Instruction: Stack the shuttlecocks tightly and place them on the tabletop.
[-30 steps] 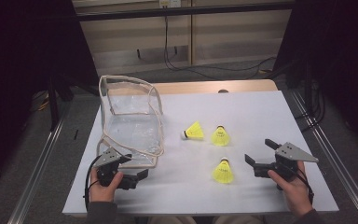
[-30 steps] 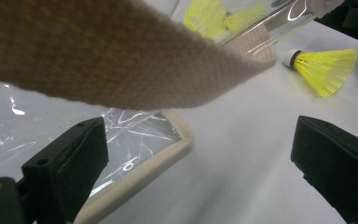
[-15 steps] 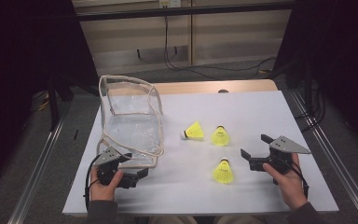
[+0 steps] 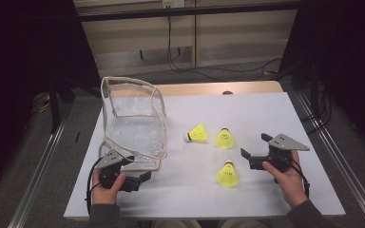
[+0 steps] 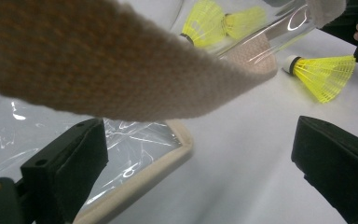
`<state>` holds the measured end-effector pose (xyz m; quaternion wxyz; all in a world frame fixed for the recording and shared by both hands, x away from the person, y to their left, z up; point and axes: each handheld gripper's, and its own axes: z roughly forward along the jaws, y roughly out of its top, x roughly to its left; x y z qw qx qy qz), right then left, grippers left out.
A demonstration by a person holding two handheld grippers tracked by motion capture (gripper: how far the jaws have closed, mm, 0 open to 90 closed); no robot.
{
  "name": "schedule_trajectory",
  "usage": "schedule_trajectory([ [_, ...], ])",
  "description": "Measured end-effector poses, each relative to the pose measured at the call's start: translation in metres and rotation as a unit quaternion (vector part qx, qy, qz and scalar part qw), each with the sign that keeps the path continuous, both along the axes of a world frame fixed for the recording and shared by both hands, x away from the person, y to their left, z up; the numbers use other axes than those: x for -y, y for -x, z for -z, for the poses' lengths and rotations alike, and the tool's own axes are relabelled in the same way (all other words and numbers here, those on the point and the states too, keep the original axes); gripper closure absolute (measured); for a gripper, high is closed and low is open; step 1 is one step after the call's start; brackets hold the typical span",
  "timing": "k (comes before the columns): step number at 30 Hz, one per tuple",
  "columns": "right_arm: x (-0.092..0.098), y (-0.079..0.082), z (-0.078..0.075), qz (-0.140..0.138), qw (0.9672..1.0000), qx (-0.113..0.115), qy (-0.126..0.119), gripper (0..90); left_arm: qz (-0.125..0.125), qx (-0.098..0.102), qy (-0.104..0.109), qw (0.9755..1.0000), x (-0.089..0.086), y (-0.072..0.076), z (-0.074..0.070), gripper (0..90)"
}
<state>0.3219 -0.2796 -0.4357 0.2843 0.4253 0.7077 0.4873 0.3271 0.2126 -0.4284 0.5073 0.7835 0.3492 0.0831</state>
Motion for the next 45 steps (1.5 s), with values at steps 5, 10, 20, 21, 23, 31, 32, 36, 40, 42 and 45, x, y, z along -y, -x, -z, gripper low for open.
schedule_trajectory([
  [5,-0.004,-0.006,-0.001,0.001,1.0000,-0.005,0.005,3.1,-0.001,0.000,0.002,1.0000,0.000,0.000,0.000,3.2],
  [10,-0.006,-0.012,-0.003,0.000,0.9999,-0.008,0.011,3.2,-0.001,0.000,0.005,1.0000,0.001,-0.001,0.001,3.0],
  [20,-0.009,-0.019,-0.003,0.002,0.9996,-0.021,0.020,3.2,-0.002,0.001,0.005,1.0000,0.001,-0.001,0.001,3.0],
  [21,-0.009,-0.019,-0.004,0.001,0.9996,-0.021,0.020,3.2,-0.002,0.001,0.005,1.0000,0.001,-0.001,0.001,3.0],
  [23,-0.010,-0.021,-0.005,0.000,0.9996,-0.021,0.020,3.2,-0.001,0.000,0.002,1.0000,0.001,-0.001,0.001,3.0],
  [31,-0.016,-0.026,-0.007,-0.001,0.9992,-0.027,0.028,3.6,-0.002,0.001,0.003,1.0000,0.002,0.000,0.001,2.6],
  [32,-0.016,-0.027,-0.007,-0.003,0.9992,-0.027,0.030,3.6,-0.002,0.001,0.002,1.0000,0.002,0.000,0.001,2.6],
  [36,-0.018,-0.030,-0.006,-0.002,0.9990,-0.034,0.030,3.8,-0.001,0.000,0.001,1.0000,0.002,0.000,0.001,2.6],
  [40,-0.018,-0.033,-0.005,0.001,0.9986,-0.038,0.038,4.3,-0.001,0.000,0.001,1.0000,0.002,-0.001,0.001,2.6],
  [42,-0.019,-0.034,-0.004,0.002,0.9984,-0.039,0.039,4.3,-0.001,0.000,0.000,1.0000,0.002,-0.001,0.001,2.6],
  [45,-0.019,-0.036,-0.004,0.005,0.9983,-0.041,0.041,4.3,0.000,0.000,-0.001,1.0000,0.002,-0.001,0.001,2.6],
])
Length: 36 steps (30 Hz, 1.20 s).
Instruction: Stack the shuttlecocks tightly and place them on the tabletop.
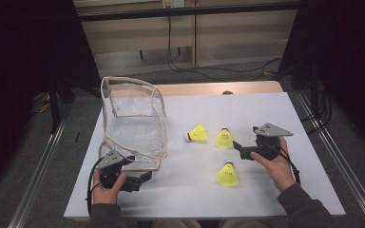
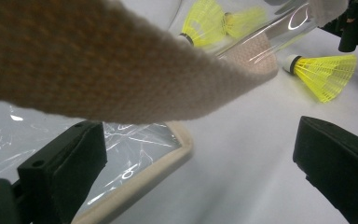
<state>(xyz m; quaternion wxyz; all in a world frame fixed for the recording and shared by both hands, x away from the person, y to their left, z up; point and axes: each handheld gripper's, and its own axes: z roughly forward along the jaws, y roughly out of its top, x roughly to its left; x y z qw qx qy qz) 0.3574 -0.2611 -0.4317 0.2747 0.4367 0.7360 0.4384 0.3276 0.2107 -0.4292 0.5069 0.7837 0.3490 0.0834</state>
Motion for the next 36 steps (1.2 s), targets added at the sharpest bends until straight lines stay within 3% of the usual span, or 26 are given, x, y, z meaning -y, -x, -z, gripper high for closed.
schedule_trajectory([
  [26,-0.012,-0.008,-0.002,0.000,0.9998,-0.004,0.021,6.6,0.000,0.002,0.002,1.0000,0.001,0.000,0.000,2.6],
  [33,-0.016,-0.004,-0.005,-0.026,0.9995,-0.005,0.014,24.8,0.002,0.001,0.000,1.0000,0.001,0.000,0.000,2.5],
  [36,-0.017,-0.003,-0.005,-0.039,0.9992,-0.008,0.010,39.5,0.001,0.001,-0.001,1.0000,0.001,0.000,0.000,2.5],
])
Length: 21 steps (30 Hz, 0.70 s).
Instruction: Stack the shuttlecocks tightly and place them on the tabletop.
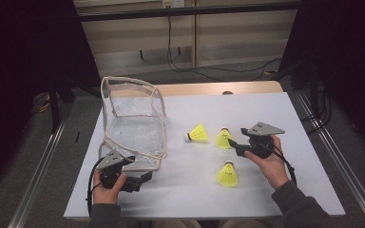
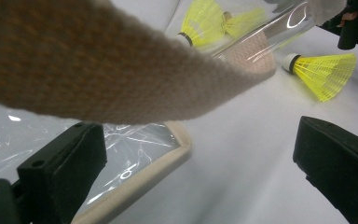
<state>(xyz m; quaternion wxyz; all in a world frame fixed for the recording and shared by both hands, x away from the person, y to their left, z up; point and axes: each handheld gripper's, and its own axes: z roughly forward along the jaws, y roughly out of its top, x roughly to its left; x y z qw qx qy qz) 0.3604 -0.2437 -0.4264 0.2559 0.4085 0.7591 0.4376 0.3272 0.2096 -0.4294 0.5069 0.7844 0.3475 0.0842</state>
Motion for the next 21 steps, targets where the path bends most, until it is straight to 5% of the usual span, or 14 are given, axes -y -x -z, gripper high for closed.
schedule_trajectory([
  [11,-0.0050,0.0024,-0.0006,-0.035,0.9989,-0.028,-0.013,88.3,0.001,0.001,0.000,1.0000,0.0005,0.0000,0.0003,2.4],
  [21,-0.0103,-0.0047,0.0064,-0.039,0.9980,-0.050,0.007,90.0,0.002,-0.001,0.000,1.0000,0.0008,0.0003,0.0003,2.4],
])
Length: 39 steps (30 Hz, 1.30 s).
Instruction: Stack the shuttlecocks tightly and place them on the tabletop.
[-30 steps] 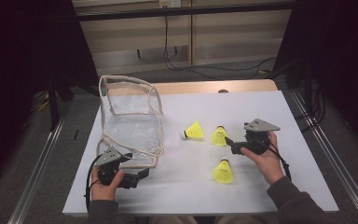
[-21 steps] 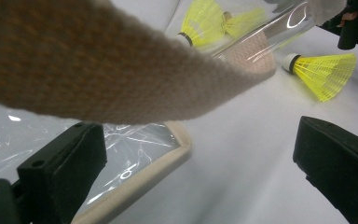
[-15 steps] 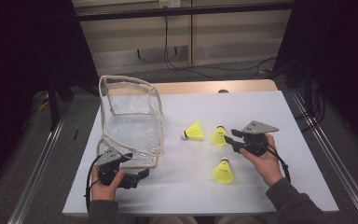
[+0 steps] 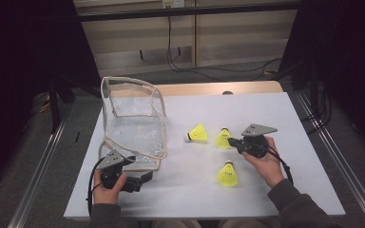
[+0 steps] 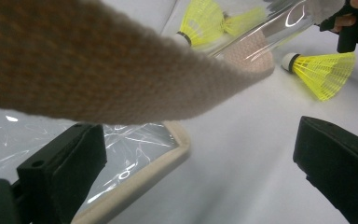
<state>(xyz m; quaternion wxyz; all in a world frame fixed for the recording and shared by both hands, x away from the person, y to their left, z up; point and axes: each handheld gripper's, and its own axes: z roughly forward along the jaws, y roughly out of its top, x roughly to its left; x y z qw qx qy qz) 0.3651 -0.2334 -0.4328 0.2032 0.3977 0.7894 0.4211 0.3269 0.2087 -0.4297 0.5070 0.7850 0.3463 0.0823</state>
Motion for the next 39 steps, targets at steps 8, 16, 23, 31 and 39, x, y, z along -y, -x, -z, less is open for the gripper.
schedule_trajectory([
  [8,0.001,-0.007,0.006,0.008,1.0000,-0.004,0.004,90.0,0.000,0.001,0.000,1.0000,0.000,0.000,0.000,2.4],
  [16,0.003,-0.010,0.008,0.019,0.9998,-0.003,0.005,90.0,0.002,0.000,0.000,1.0000,0.001,0.000,0.001,2.4],
  [23,0.007,-0.012,0.008,0.032,0.9995,-0.007,0.002,90.0,0.002,0.001,-0.001,1.0000,0.001,0.000,0.001,2.4],
  [31,0.012,-0.014,0.007,0.041,0.9991,-0.007,0.003,90.0,0.002,0.001,-0.001,1.0000,0.001,0.000,0.000,2.4],
  [39,0.015,-0.019,0.003,0.052,0.9986,-0.004,0.003,90.0,0.002,0.001,-0.002,1.0000,0.001,0.000,0.000,2.4],
])
